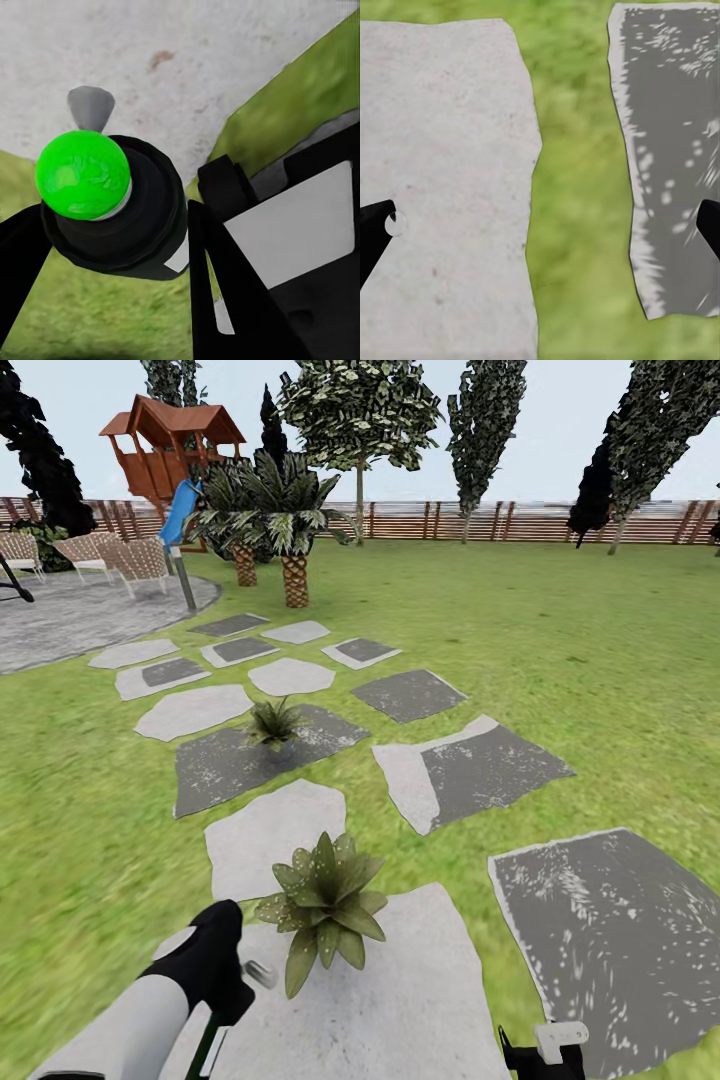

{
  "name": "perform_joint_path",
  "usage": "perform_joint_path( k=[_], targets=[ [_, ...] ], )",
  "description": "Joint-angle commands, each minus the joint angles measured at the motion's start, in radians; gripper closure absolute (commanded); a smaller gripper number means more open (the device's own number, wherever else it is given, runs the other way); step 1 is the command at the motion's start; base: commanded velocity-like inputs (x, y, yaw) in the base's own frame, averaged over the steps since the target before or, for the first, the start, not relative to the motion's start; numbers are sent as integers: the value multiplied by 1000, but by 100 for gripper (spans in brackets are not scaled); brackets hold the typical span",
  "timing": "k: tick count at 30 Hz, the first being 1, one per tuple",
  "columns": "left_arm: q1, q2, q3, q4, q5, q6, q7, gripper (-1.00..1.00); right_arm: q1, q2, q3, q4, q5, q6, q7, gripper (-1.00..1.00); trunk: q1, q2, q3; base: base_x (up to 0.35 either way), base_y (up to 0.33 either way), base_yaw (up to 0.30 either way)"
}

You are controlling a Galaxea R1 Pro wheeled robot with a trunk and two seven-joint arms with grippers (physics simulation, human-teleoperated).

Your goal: Pick up the pesticide atomizer in the garden and spray insectifuge to fully cover both potted plants in the garden.

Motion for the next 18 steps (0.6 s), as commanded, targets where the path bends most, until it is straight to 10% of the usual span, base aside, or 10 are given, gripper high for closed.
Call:
perform_joint_path(
  k=[1, 18],
  targets=[
    [0, -1, -2, -1, -10, 4, -10, 100, 0, 0, 9, 1, -10, -3, -1, -100, 0, 0, -1, 0, 0, 0],
    [0, 2, 44, -18, -11, 4, -7, 100, 0, 8, 9, 2, -10, -3, 0, -100, 0, 0, -1, -8, -3, 92]
  ],
)
